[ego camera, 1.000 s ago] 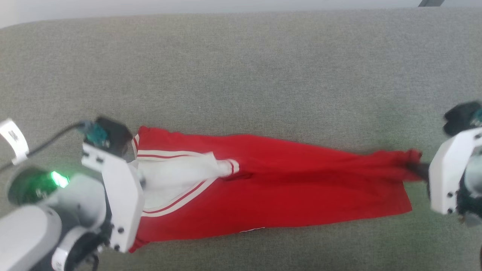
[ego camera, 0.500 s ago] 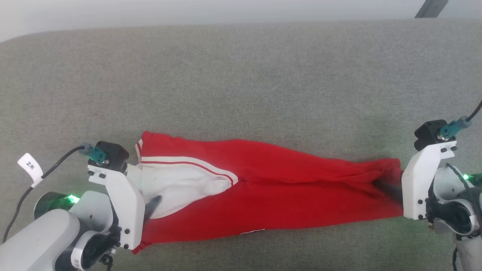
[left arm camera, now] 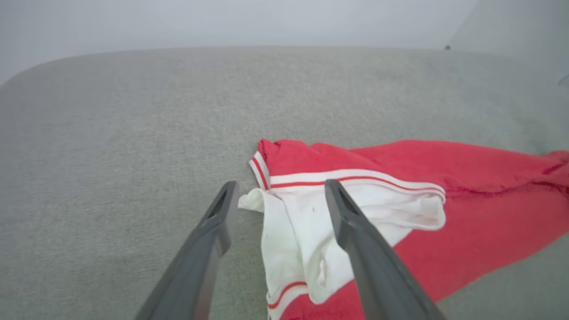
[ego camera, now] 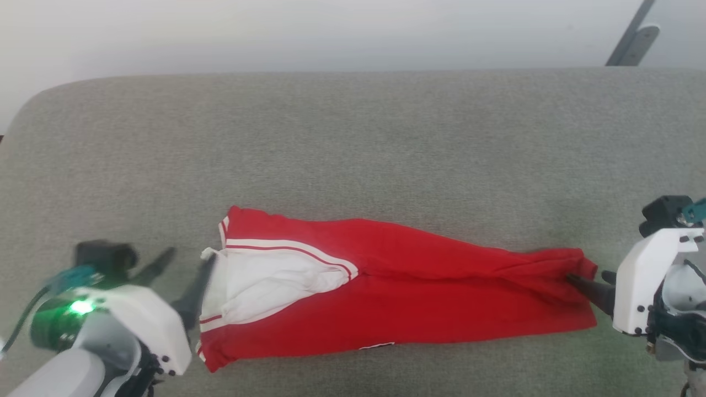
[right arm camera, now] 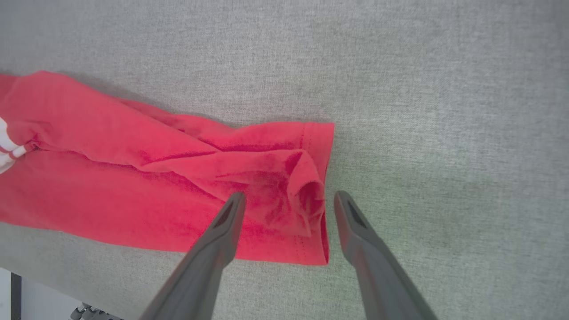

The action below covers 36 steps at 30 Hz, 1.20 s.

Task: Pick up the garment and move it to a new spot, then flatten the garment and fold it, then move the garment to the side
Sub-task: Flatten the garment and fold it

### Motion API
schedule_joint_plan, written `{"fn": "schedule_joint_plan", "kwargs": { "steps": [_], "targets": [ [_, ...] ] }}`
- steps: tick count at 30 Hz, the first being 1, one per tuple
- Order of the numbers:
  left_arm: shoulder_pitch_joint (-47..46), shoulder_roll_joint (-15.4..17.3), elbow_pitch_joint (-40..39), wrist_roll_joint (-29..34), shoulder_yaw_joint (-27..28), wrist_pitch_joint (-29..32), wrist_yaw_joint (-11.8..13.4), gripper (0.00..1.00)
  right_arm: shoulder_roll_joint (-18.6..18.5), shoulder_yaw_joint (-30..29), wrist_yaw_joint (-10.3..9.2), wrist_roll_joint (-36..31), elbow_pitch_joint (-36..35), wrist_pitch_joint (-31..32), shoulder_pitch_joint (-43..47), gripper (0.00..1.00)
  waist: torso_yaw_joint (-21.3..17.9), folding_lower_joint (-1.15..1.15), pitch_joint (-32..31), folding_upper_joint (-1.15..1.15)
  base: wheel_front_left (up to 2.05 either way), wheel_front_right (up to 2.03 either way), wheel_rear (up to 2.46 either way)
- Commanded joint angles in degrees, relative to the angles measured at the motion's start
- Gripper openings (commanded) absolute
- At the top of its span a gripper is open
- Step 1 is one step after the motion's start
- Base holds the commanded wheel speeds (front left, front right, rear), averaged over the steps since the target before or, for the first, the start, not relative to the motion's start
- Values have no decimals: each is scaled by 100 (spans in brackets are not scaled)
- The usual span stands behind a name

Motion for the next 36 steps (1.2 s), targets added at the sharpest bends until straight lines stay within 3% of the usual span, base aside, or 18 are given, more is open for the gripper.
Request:
{"fn": "schedule_joint_plan", "kwargs": {
  "steps": [1,7,13,17,22,23,24,25,30,36],
  "targets": [
    [144,-57,22,26,119,-308,4,100,-13,-27,-1,-3,2,13,74,100,48,0,-22,0,0,0,0],
    [645,-192,191,232,527,-1625,101,100,-82,-128,-1,-7,294,-149,104,100,229,0,-23,0,0,0,0],
    [1026,-547,301,327,1128,-1974,44,100,-178,31,-1,161,847,-297,-36,100,430,0,-12,0,0,0,0],
    [1268,-978,337,749,1744,-1989,-180,100,-268,374,-1,378,1305,-457,-172,100,553,0,12,0,0,0,0],
    [1553,-1658,539,1180,2502,-1993,-747,100,-303,1149,1,810,1795,-543,-307,100,710,0,10,0,0,0,0],
    [1553,-1658,539,1180,2502,-1993,-747,100,-303,1149,1,810,1795,-543,-307,100,710,0,10,0,0,0,0],
    [1618,-1775,613,1282,2605,-1994,-864,100,-271,1281,2,954,1876,-560,-316,56,737,0,0,0,0,0,0],
    [1669,-1868,677,1365,2690,-1994,-974,100,-274,1424,14,1085,1898,-569,-333,0,761,0,-4,0,0,0,0],
    [1748,-2318,848,1671,3191,-1994,-1393,100,-538,1692,6,1558,2009,-650,-422,0,862,0,-42,0,0,0,0],
    [1825,-2611,1010,1935,3616,-1995,-1758,100,-903,1616,-5,1937,2010,-919,-587,0,846,0,-72,0,0,0,0]
  ]
}}
